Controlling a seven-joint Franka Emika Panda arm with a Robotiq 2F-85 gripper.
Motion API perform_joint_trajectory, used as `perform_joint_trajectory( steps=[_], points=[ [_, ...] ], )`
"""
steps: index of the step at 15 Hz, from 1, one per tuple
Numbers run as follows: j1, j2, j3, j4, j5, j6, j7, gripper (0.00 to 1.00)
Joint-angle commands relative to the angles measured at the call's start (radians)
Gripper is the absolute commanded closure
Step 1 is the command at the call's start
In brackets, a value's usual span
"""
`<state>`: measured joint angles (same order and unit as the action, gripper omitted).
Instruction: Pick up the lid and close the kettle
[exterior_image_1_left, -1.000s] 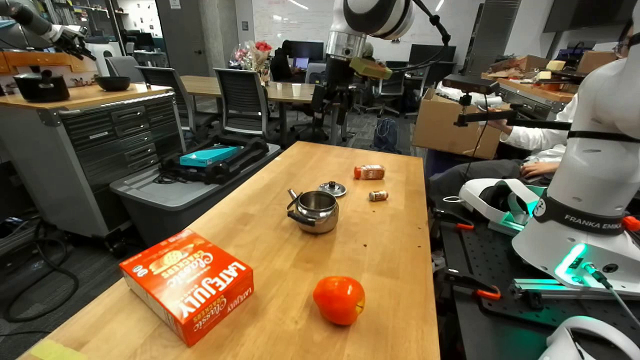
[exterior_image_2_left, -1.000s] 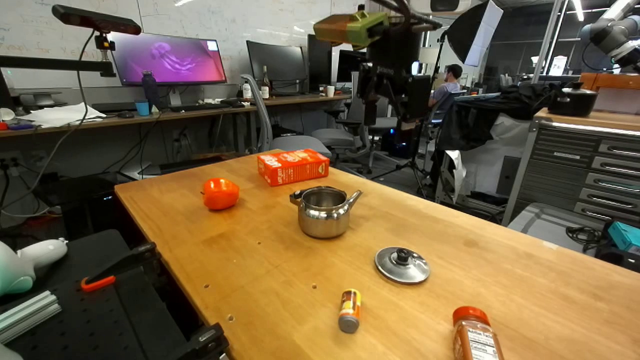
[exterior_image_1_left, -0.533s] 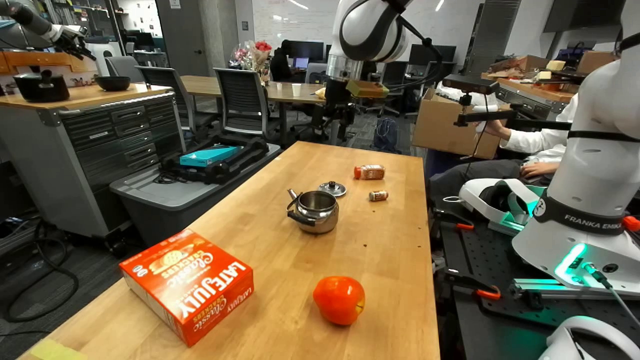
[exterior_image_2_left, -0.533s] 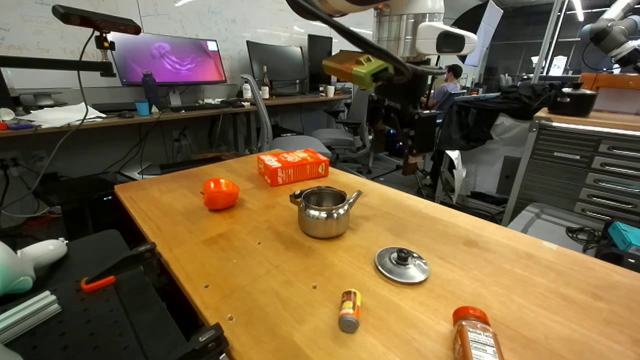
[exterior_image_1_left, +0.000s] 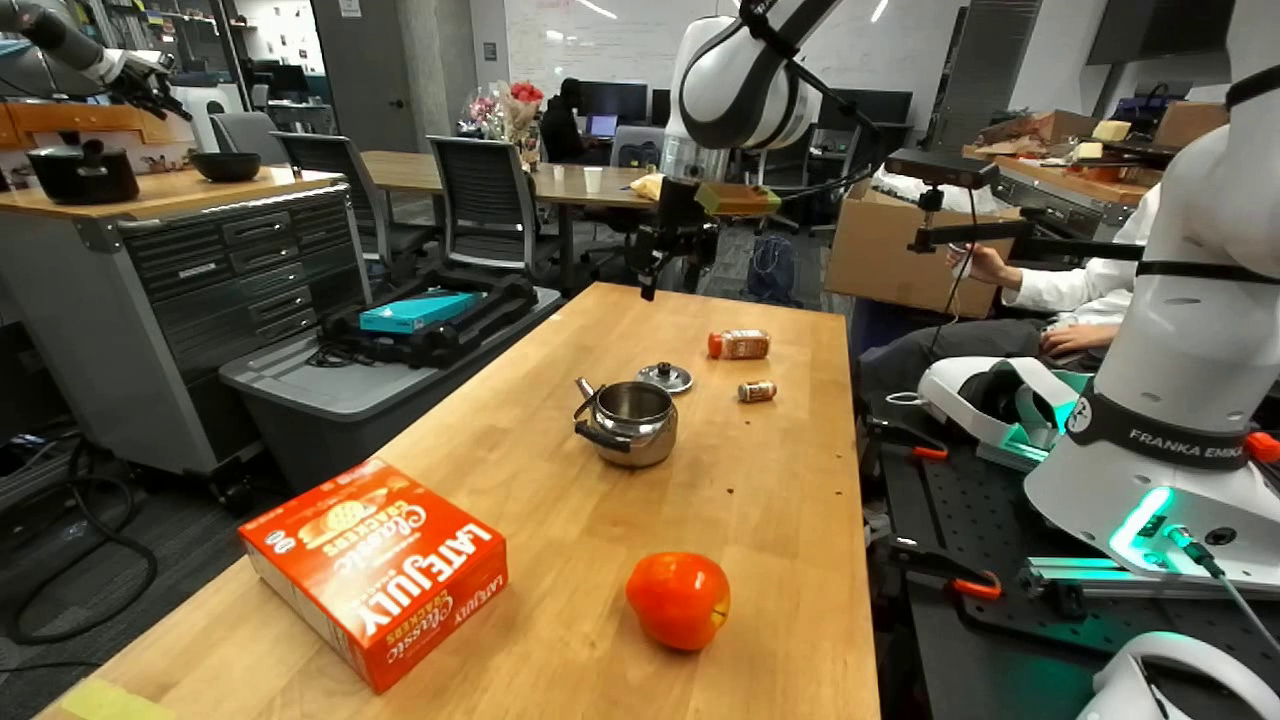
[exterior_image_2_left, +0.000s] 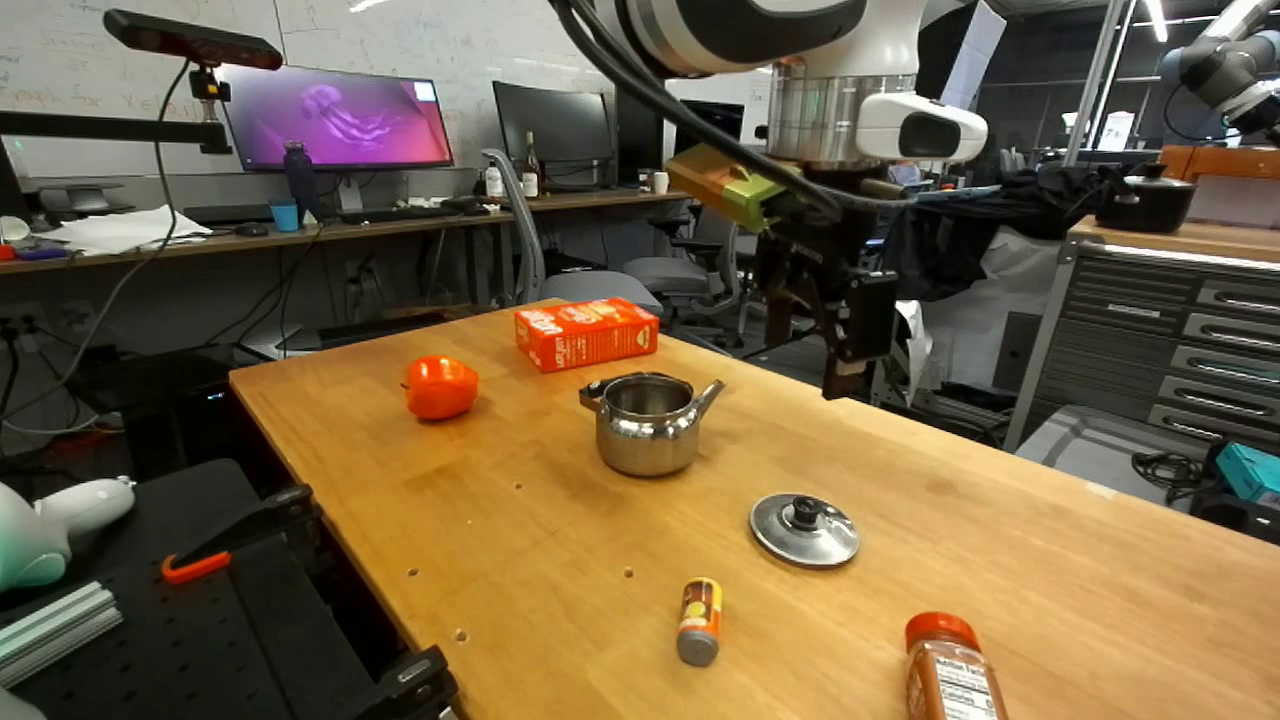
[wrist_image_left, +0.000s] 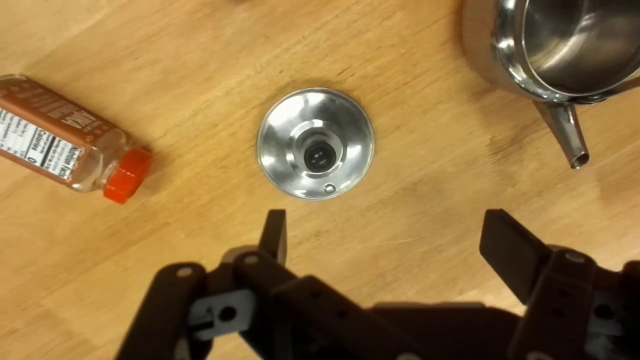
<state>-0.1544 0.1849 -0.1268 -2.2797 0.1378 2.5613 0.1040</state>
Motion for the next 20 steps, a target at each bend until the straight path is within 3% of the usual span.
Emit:
perform_joint_trajectory(
  steps=[1, 20],
  points=[
    [-0.008, 0.04, -0.013, 0.022, 0.008, 0.023, 0.002, 0.0],
    [-0.021, 0.219, -0.004, 0.102, 0.036, 0.049, -0.004, 0.0]
  ],
)
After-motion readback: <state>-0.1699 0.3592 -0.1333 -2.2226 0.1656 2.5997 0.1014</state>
